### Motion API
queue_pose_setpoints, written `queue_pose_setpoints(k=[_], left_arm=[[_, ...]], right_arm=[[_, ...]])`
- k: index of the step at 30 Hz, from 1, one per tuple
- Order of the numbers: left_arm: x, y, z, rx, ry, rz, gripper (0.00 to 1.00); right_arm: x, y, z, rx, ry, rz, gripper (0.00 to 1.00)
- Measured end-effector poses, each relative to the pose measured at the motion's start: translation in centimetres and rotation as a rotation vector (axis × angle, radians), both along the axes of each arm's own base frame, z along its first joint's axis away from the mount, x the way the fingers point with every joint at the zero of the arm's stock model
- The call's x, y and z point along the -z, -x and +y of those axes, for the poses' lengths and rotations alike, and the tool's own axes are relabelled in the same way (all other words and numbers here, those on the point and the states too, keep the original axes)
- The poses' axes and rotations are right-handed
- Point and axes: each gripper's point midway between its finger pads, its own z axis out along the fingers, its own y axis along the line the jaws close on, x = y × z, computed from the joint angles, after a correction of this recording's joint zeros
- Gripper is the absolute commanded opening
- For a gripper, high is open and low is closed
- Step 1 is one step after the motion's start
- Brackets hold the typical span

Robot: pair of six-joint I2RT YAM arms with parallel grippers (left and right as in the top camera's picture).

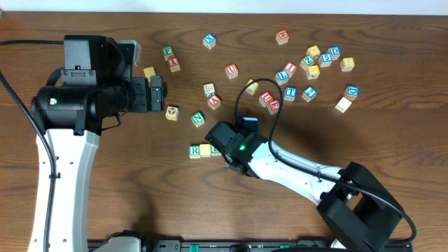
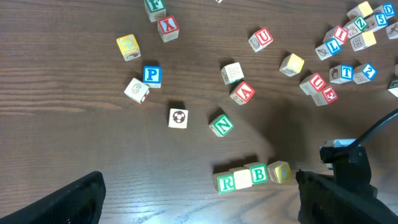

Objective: Spell out ROBOT

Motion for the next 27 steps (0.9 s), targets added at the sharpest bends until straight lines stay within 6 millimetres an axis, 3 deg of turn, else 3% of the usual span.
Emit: queue_pose_setpoints(k=[27], left_arm=[[0.0,0.0,0.0,0.0,0.0,0.0,0.98]], right_arm=[[-0.5,-1.1,2.1,0.006,-0.1,-0.043,0.01]])
